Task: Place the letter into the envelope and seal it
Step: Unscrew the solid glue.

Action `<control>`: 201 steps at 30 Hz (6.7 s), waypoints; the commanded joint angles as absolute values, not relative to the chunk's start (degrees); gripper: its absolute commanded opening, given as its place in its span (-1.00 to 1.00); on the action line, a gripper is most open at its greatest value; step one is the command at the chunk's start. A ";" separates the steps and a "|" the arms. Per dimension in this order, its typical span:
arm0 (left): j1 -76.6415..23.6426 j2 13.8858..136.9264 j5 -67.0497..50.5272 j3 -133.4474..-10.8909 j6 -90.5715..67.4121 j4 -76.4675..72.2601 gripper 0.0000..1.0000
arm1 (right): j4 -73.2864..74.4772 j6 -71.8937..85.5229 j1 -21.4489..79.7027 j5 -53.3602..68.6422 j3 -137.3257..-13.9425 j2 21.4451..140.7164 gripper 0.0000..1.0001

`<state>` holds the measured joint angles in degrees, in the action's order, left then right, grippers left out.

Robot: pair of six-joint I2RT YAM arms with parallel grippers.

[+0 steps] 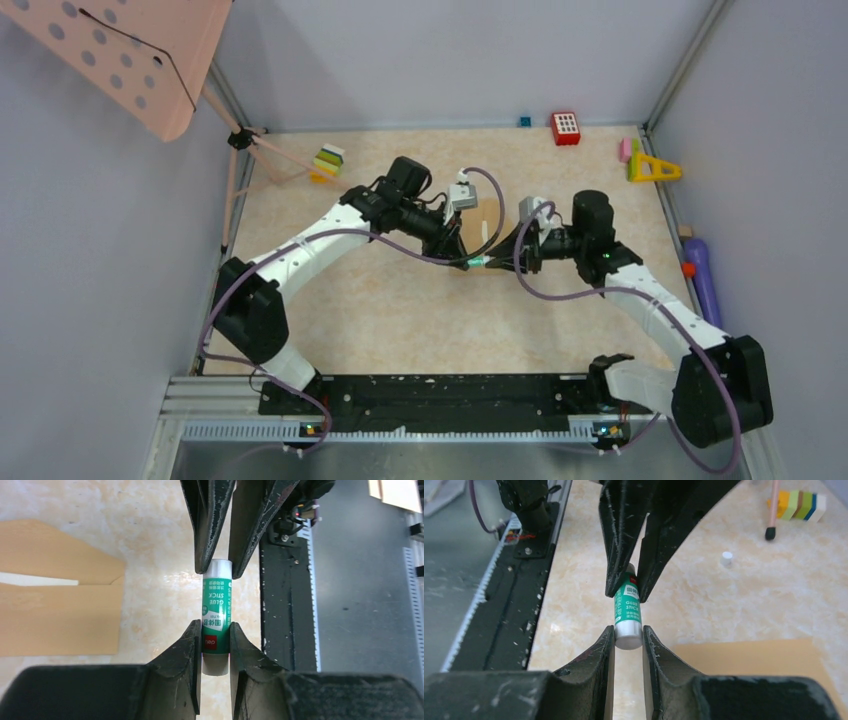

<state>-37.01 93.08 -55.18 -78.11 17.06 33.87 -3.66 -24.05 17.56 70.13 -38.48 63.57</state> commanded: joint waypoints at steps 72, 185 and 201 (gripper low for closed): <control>-38.32 91.49 -52.46 -75.31 17.95 27.02 -1.00 | 5.32 -35.83 18.62 72.71 -37.87 60.06 -0.76; -39.65 85.86 -40.86 -71.20 21.72 23.14 -1.00 | 16.59 1.69 11.08 80.76 -51.73 78.16 -0.68; -39.96 87.38 -47.24 -72.23 21.62 25.66 -1.00 | 84.29 -77.91 6.98 83.37 -69.16 89.32 0.07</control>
